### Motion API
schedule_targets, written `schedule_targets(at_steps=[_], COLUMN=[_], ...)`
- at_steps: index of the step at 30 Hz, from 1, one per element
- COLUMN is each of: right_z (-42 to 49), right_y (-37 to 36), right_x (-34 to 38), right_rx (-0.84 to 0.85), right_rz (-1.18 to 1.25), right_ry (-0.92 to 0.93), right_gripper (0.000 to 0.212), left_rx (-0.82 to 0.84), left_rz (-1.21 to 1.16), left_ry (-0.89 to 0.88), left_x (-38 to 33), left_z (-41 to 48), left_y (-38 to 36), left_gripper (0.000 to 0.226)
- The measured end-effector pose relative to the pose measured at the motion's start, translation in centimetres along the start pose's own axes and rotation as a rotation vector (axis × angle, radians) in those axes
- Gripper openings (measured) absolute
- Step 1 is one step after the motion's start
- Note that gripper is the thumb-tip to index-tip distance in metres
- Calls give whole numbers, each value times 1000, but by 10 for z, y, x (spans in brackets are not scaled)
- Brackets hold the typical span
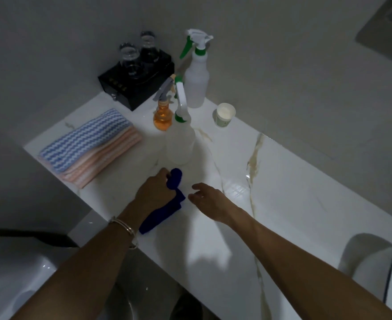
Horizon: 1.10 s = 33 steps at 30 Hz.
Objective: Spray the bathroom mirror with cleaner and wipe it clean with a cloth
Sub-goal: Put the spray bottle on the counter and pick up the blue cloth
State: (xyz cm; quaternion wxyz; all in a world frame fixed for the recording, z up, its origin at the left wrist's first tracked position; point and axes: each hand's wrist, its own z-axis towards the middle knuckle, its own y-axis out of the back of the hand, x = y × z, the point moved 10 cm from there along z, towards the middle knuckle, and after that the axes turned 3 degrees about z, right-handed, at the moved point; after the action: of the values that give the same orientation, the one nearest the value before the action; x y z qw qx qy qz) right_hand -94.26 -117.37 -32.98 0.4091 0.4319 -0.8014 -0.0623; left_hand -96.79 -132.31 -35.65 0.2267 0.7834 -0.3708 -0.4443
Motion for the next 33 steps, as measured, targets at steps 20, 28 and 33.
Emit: schedule_targets(at_steps=[20, 28, 33], right_z=[-169, -233, -263], right_y=[118, 164, 188], right_x=[-164, -198, -216], right_rx=[-538, -656, -727], right_rz=[617, 1001, 1273], right_ry=[-53, 49, 91], right_gripper=[39, 40, 53], left_rx=[185, 120, 83], left_rz=[-151, -151, -183], left_ry=[-363, -526, -618], left_x=[-268, -363, -410], left_z=[-115, -174, -217], left_y=[-124, -133, -139], left_gripper=[27, 31, 32])
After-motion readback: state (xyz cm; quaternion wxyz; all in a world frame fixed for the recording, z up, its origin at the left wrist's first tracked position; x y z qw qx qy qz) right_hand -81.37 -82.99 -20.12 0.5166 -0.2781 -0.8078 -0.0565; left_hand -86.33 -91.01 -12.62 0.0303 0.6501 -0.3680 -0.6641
